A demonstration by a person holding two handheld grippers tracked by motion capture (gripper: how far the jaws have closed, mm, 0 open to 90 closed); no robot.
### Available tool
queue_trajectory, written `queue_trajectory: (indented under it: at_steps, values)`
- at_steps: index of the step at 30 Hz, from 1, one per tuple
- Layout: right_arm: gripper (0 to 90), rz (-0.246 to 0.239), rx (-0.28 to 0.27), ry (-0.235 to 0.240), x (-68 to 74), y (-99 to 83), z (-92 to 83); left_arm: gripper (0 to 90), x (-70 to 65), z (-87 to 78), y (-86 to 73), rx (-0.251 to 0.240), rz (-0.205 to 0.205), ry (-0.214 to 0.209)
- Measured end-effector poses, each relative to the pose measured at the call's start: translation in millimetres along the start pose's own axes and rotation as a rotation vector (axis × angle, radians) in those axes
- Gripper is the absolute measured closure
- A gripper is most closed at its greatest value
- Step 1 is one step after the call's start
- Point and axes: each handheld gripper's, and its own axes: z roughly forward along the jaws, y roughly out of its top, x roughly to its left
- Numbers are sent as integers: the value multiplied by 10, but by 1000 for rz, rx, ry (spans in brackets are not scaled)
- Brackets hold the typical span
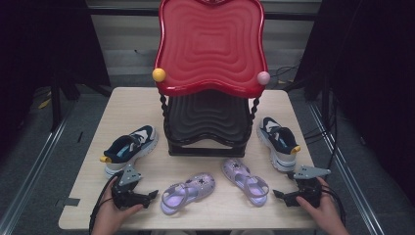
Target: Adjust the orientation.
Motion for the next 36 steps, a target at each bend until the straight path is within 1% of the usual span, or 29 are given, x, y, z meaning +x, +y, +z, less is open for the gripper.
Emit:
queue_trajectory:
  at_steps: [11, 17, 20, 21, 22, 25, 26, 27, 28, 29, 31, 32, 35, 36]
  values:
    - [93, 0, 0, 0, 0, 0, 0, 106, 0, 0, 0, 0, 0, 0]
    - [93, 0, 0, 0, 0, 0, 0, 127, -17, -4, 7, 4, -2, -2]
    - [93, 0, 0, 0, 0, 0, 0, 162, -35, -12, 47, 29, 6, -8]
    - [93, 0, 0, 0, 0, 0, 0, 169, -35, -12, 47, 29, 6, -8]
    - [93, 0, 0, 0, 0, 0, 0, 181, -41, -16, 69, 46, 16, -22]
    - [93, 1, 0, 0, 0, 0, 0, 205, -53, -18, 91, 57, 21, -28]
    - [93, 0, 0, 0, 0, 0, 0, 210, -48, -38, 115, 78, 30, -35]
    - [93, 0, 0, 0, 0, 0, 0, 220, -48, -38, 115, 78, 30, -35]
    - [93, 1, 0, 1, 0, 0, 0, 237, -50, -60, 126, 97, 9, -51]
    - [93, 1, 0, 1, 0, 0, 0, 244, -50, -60, 126, 97, 9, -51]
    - [93, 1, 0, 2, -1, 0, 0, 253, -44, -99, 145, 123, 15, -53]
    - [93, 0, -1, 1, -1, 0, 0, 258, -44, -116, 160, 126, 23, -50]
    - [93, 0, 0, 1, -1, 0, 0, 267, -47, -150, 198, 130, 18, -68]
    - [93, 0, 0, 1, -1, 0, 0, 269, -44, -161, 210, 137, 26, -64]
